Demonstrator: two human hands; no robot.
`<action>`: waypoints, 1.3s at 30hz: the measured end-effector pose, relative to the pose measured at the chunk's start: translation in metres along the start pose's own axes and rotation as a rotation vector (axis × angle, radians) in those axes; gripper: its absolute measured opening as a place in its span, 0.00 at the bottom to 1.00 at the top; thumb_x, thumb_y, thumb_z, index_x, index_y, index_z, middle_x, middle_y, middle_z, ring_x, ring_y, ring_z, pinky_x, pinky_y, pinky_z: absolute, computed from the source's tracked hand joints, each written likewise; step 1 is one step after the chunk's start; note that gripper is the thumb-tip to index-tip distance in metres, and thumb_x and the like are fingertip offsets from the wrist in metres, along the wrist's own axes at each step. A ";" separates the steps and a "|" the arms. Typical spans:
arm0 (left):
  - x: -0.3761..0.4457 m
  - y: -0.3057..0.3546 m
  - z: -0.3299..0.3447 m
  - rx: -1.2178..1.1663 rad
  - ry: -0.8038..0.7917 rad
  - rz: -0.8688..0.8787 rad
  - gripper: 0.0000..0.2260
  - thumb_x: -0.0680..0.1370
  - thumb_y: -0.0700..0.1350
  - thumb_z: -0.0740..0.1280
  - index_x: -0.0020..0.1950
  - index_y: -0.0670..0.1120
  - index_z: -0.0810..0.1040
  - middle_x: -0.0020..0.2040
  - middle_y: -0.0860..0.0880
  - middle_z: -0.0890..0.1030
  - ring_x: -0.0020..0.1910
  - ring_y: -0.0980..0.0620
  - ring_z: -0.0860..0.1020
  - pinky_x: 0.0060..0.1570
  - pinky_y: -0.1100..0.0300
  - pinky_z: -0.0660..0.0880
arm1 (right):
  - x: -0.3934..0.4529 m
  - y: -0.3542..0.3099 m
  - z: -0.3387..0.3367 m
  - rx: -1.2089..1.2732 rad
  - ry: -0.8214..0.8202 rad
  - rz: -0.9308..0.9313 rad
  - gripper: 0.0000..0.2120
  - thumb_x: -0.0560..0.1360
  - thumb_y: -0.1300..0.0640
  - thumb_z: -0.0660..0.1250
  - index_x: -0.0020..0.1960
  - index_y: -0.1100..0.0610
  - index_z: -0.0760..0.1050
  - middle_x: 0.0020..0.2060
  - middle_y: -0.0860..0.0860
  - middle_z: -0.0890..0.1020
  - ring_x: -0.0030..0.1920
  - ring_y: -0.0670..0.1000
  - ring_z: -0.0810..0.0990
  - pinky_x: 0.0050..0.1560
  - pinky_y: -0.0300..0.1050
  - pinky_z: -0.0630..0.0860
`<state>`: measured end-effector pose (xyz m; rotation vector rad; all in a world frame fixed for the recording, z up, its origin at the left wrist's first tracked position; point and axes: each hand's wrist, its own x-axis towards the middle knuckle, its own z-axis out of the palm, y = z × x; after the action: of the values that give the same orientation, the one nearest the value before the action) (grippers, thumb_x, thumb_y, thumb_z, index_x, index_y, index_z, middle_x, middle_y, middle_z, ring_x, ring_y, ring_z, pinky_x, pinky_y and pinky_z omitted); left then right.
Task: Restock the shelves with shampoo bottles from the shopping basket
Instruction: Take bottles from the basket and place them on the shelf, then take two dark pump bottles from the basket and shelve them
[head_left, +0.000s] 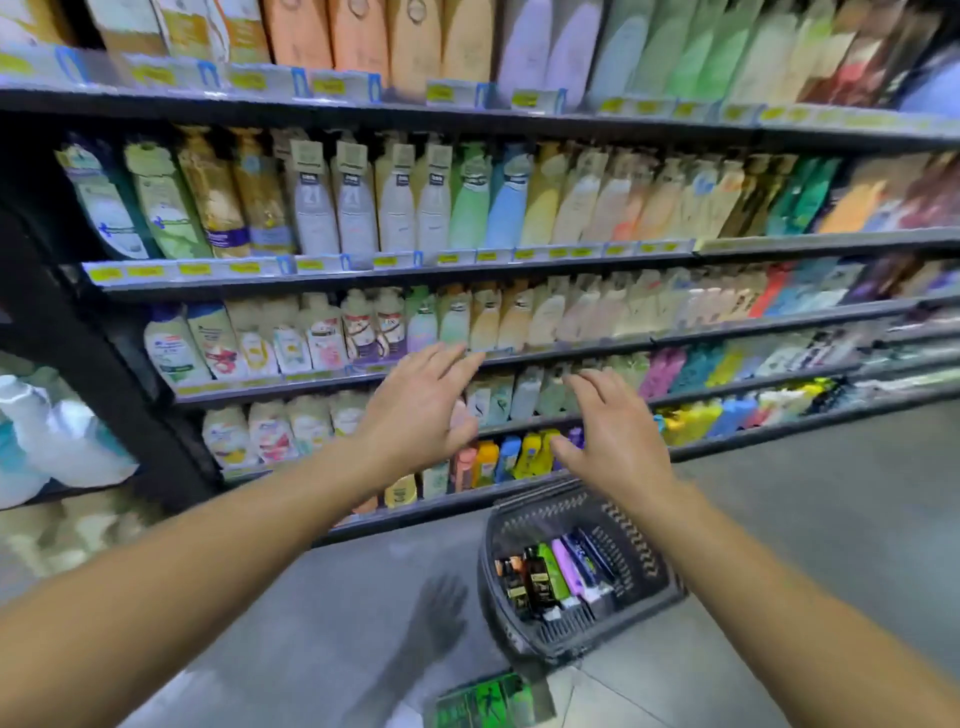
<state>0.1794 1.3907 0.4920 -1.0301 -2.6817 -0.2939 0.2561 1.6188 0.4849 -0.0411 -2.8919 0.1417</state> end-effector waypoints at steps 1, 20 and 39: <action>0.006 0.018 0.014 -0.017 -0.024 0.009 0.33 0.77 0.57 0.65 0.79 0.46 0.60 0.78 0.44 0.62 0.76 0.44 0.60 0.75 0.51 0.55 | -0.009 0.021 0.005 -0.003 -0.015 0.021 0.35 0.74 0.44 0.68 0.75 0.58 0.63 0.72 0.54 0.67 0.74 0.57 0.60 0.76 0.51 0.56; 0.143 0.064 0.296 -0.220 -0.473 -0.049 0.34 0.76 0.53 0.69 0.77 0.43 0.63 0.76 0.42 0.66 0.73 0.42 0.65 0.72 0.50 0.63 | 0.010 0.254 0.222 0.208 -0.501 0.285 0.33 0.73 0.46 0.69 0.73 0.57 0.65 0.70 0.55 0.69 0.70 0.57 0.67 0.71 0.49 0.64; 0.088 0.101 0.663 -0.436 -0.780 -0.757 0.32 0.73 0.50 0.72 0.74 0.43 0.66 0.68 0.41 0.72 0.65 0.41 0.72 0.66 0.48 0.70 | 0.016 0.367 0.579 0.380 -1.005 0.280 0.29 0.73 0.51 0.69 0.70 0.58 0.67 0.65 0.55 0.71 0.66 0.59 0.70 0.65 0.51 0.71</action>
<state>0.0770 1.7023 -0.0996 -0.1185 -3.7605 -0.7707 0.1044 1.9305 -0.1070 -0.4136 -3.7465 1.0228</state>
